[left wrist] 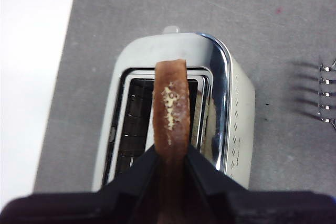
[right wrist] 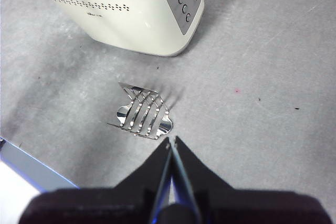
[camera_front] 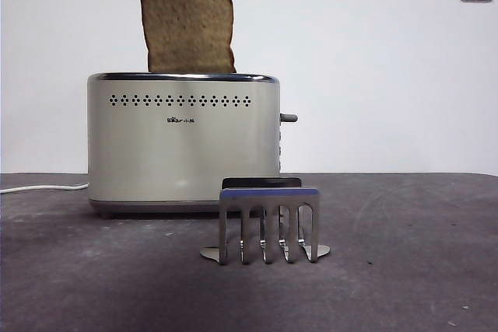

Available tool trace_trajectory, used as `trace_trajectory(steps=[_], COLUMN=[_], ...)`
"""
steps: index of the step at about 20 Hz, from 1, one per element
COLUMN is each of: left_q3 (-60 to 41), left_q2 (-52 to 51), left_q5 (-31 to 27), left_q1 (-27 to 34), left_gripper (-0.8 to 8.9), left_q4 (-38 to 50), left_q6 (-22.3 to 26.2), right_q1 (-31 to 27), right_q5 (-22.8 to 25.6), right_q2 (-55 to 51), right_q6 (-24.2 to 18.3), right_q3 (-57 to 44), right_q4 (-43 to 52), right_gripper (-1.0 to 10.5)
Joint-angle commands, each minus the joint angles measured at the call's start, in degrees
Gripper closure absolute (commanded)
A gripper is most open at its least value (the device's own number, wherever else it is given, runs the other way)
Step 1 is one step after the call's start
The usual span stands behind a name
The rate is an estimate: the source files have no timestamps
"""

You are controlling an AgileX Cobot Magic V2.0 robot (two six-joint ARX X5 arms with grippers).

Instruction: Pick up a slice of bread from the rack,put the bread on the toaster,press the button

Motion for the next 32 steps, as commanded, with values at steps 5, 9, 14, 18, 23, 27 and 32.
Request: trace_trajectory(steps=[5,9,14,18,23,27,32], left_q3=[0.1,0.1,0.1,0.1,0.1,0.1,0.1], left_q2=[3.3,5.1,8.4,10.2,11.3,11.2,8.7], left_q5=[1.8,3.2,3.6,6.8,7.7,7.6,7.6], left_q1=[1.9,3.9,6.3,6.4,6.4,6.4,6.4], left_gripper=[8.23,8.23,8.23,8.14,5.03,4.67,4.67], left_q4=[-1.6,0.1,1.8,4.2,4.7,5.3,7.8], left_q6=[1.6,1.7,1.6,-0.4,-5.1,-10.7,-14.8], right_q1=[0.2,0.2,0.2,0.2,0.2,0.2,0.2], right_q5=[-0.1,-0.1,-0.1,-0.1,-0.1,-0.2,-6.2], right_q2=[0.1,0.5,1.2,2.3,4.7,6.3,9.0], right_q6=[-0.8,-1.1,-1.1,-1.1,-1.1,-1.0,0.6], right_q3=[0.0,0.0,0.0,0.0,0.0,0.0,0.0], right_q4=[0.2,0.2,0.4,1.0,2.3,5.6,11.8], right_gripper=[9.6,9.6,9.6,9.6,9.6,9.6,9.6])
